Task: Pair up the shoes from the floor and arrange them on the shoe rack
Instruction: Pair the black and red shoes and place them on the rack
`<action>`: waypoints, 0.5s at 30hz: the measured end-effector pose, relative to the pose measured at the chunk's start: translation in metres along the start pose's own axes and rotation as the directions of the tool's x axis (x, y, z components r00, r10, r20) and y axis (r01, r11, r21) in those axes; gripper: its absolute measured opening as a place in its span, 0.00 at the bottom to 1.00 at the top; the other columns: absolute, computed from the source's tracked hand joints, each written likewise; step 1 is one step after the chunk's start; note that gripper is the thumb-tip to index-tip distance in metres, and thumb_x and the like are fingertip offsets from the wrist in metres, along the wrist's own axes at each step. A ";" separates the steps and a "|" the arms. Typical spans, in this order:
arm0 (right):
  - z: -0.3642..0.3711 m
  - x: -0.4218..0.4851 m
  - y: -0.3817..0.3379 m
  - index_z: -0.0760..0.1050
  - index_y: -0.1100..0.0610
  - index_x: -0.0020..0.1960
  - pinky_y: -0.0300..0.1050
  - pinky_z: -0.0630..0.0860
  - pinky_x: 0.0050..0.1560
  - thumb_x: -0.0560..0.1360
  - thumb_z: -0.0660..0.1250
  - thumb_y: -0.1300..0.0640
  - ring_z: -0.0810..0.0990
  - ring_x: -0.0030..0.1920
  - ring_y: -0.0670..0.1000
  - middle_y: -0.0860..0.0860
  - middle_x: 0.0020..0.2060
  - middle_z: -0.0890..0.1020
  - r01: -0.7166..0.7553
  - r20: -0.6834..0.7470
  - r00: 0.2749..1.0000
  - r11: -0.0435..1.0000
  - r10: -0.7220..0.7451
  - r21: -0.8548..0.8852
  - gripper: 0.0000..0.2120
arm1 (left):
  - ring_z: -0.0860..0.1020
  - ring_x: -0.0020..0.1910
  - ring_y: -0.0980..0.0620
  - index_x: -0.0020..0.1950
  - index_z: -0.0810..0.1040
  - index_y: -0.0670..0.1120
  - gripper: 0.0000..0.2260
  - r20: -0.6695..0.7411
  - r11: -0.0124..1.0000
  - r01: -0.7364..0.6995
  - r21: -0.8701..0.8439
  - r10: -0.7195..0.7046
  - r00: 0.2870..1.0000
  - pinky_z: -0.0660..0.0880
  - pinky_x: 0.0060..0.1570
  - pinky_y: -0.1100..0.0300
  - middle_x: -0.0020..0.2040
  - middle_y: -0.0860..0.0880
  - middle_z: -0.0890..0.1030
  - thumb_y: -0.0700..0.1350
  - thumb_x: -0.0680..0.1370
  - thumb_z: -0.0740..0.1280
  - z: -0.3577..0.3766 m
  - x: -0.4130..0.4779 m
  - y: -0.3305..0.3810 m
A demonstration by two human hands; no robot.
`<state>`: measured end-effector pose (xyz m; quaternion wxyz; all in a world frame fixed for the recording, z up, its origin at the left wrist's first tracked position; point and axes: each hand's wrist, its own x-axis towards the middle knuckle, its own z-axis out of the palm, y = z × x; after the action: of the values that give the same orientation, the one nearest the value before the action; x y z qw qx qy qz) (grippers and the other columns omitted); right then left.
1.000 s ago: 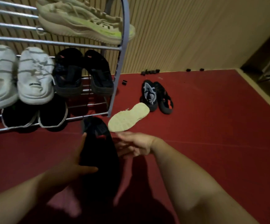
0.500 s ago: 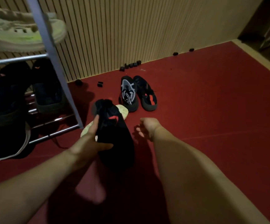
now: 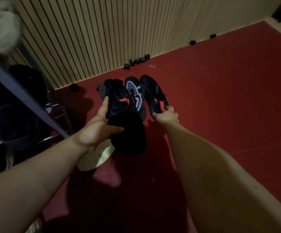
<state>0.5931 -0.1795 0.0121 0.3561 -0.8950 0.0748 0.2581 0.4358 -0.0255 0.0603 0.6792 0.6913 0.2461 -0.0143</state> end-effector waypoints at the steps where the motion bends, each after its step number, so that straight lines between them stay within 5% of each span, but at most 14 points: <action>1: 0.005 0.008 0.000 0.53 0.51 0.75 0.54 0.66 0.64 0.74 0.67 0.45 0.65 0.67 0.61 0.57 0.68 0.63 -0.005 -0.022 1.000 0.999 0.004 -0.040 0.36 | 0.76 0.48 0.68 0.76 0.46 0.59 0.46 -0.009 1.000 -0.004 0.014 0.005 1.000 0.76 0.52 0.60 0.58 0.61 0.73 0.27 0.72 0.67 -0.002 0.009 -0.003; 4: 0.020 0.035 -0.002 0.49 0.49 0.76 0.56 0.62 0.68 0.72 0.69 0.43 0.58 0.71 0.60 0.57 0.72 0.58 -0.003 -0.053 0.999 0.980 -0.007 -0.197 0.41 | 0.73 0.58 0.61 0.76 0.44 0.59 0.46 0.015 1.000 -0.023 0.017 0.023 1.000 0.75 0.54 0.59 0.63 0.56 0.70 0.28 0.72 0.67 -0.004 0.035 -0.017; 9: 0.040 0.074 -0.015 0.42 0.48 0.77 0.57 0.52 0.73 0.71 0.70 0.41 0.46 0.76 0.59 0.57 0.77 0.48 -0.010 -0.076 0.997 0.960 -0.012 -0.280 0.47 | 0.71 0.60 0.61 0.76 0.43 0.59 0.46 0.062 0.999 -0.023 0.026 0.021 0.998 0.75 0.55 0.58 0.64 0.60 0.67 0.28 0.73 0.66 -0.010 0.060 -0.039; 12: 0.046 0.092 -0.014 0.39 0.48 0.77 0.57 0.53 0.73 0.72 0.69 0.41 0.48 0.76 0.60 0.58 0.77 0.45 -0.033 -0.076 0.997 0.947 0.009 -0.321 0.48 | 0.73 0.57 0.65 0.76 0.45 0.60 0.46 0.080 0.999 -0.030 0.041 0.027 0.996 0.76 0.56 0.61 0.61 0.63 0.70 0.26 0.72 0.65 -0.017 0.071 -0.045; 15: 0.045 0.103 -0.003 0.39 0.49 0.77 0.56 0.59 0.71 0.73 0.68 0.43 0.56 0.73 0.61 0.59 0.75 0.51 -0.021 -0.105 0.994 0.931 -0.019 -0.366 0.45 | 0.75 0.50 0.71 0.76 0.45 0.60 0.46 0.086 0.998 -0.039 0.045 0.035 0.996 0.76 0.47 0.70 0.57 0.66 0.70 0.25 0.72 0.64 -0.017 0.079 -0.045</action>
<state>0.6636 -0.1415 -0.0669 0.1785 -0.9581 0.0446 0.2194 0.4840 0.0138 -0.0083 0.6730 0.7101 0.2037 -0.0369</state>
